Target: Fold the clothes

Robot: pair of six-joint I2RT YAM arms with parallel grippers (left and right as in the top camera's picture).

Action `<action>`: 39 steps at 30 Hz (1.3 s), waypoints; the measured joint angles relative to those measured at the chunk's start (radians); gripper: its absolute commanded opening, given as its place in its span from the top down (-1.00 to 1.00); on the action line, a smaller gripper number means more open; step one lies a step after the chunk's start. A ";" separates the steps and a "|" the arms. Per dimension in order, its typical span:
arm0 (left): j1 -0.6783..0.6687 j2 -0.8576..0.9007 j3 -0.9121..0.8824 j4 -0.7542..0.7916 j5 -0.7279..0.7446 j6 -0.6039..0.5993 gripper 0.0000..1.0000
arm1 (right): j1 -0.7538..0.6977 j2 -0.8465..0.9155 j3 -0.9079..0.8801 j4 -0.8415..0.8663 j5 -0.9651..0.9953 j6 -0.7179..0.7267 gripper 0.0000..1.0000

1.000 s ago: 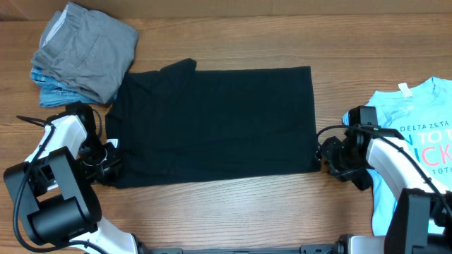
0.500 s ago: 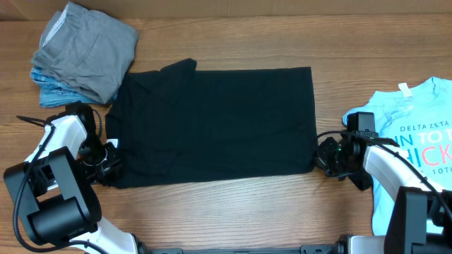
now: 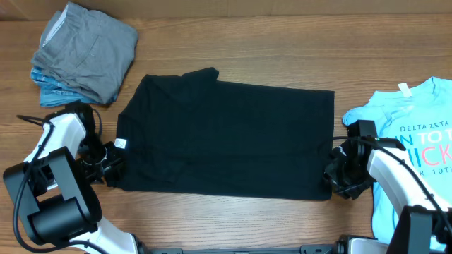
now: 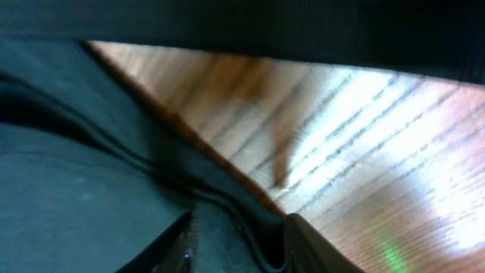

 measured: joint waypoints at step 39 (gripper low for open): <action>-0.396 -0.345 0.081 -0.080 0.149 0.162 0.23 | 0.000 -0.132 0.276 -0.085 -0.325 -0.284 0.70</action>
